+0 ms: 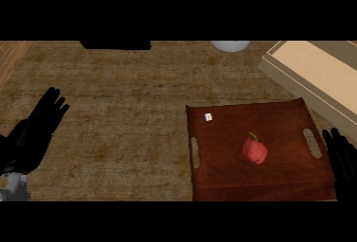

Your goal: Pick the bell pepper from the tray and place it in the cardboard box

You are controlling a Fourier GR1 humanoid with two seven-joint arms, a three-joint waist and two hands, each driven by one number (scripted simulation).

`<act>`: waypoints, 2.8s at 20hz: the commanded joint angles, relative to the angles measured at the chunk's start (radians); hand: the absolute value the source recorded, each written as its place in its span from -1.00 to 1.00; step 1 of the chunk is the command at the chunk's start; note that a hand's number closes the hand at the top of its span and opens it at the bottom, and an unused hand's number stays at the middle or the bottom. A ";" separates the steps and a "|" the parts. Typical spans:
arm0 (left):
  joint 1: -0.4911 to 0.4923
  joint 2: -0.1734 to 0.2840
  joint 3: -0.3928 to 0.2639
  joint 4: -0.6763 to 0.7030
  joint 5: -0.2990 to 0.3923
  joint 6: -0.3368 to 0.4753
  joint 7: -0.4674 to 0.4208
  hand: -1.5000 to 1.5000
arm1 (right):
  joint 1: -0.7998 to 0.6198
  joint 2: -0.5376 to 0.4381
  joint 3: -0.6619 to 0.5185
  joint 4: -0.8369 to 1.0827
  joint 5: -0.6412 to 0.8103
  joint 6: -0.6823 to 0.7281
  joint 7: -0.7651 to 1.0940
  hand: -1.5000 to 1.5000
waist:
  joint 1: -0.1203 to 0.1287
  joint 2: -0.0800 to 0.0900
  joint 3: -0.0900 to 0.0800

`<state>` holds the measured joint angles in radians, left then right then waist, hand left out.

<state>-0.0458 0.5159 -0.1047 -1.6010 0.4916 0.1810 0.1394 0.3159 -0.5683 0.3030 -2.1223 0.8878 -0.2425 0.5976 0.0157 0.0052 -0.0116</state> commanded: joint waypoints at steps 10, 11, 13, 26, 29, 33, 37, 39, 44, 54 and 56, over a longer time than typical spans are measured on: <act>0.016 -0.007 0.025 -0.002 -0.003 -0.038 -0.010 0.00 | -0.416 0.318 0.169 0.039 0.031 0.611 0.665 -1.00 | 0.011 -0.002 0.009; 0.016 -0.016 0.010 -0.013 -0.012 -0.030 -0.001 0.00 | -0.444 0.369 0.212 0.074 0.070 0.606 0.695 -1.00 | 0.011 -0.003 0.009; 0.009 -0.014 0.013 -0.018 -0.019 -0.019 0.025 0.00 | -0.449 0.374 0.178 0.075 0.040 0.650 0.698 -1.00 | 0.000 -0.004 0.010; -0.017 -0.046 0.079 -0.002 -0.037 -0.036 0.051 0.00 | -0.467 0.465 0.104 0.184 0.094 0.700 0.599 -1.00 | -0.016 -0.006 0.011; -0.021 -0.046 0.109 0.019 -0.030 -0.076 0.055 0.00 | -0.489 0.499 0.101 0.205 0.144 0.691 0.581 -1.00 | -0.015 -0.006 0.011; 0.022 -0.052 0.115 -0.015 -0.041 -0.098 0.067 0.00 | -0.548 0.546 0.086 0.312 0.199 0.661 0.535 -1.00 | -0.010 -0.005 0.011; 0.015 -0.080 0.110 -0.013 -0.061 -0.085 0.059 0.00 | -0.567 0.549 0.051 0.274 0.202 0.782 0.561 -1.00 | -0.011 -0.006 0.011; 0.056 -0.097 0.090 -0.042 -0.092 -0.084 0.027 0.00 | -0.533 0.566 0.065 0.366 0.248 0.689 0.526 -1.00 | -0.007 -0.006 0.011; 0.051 -0.079 0.133 -0.086 -0.071 -0.095 0.103 0.00 | -0.474 0.554 0.049 0.321 0.258 0.731 0.500 -1.00 | -0.012 -0.007 0.012; 0.012 -0.117 0.168 0.023 -0.105 -0.151 0.054 0.00 | -0.533 0.563 -0.037 0.424 0.262 0.725 0.470 -1.00 | -0.014 -0.005 0.011; 0.020 -0.131 0.161 0.022 -0.123 -0.143 0.047 0.00 | -0.489 0.568 0.070 0.379 0.263 0.732 0.565 -1.00 | -0.015 -0.006 0.011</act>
<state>-0.0247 0.3932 0.0423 -1.6026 0.3776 0.0515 0.1950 -0.1882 -0.0102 0.3241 -1.7295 1.1457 0.4393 1.0125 0.0023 -0.0003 -0.0001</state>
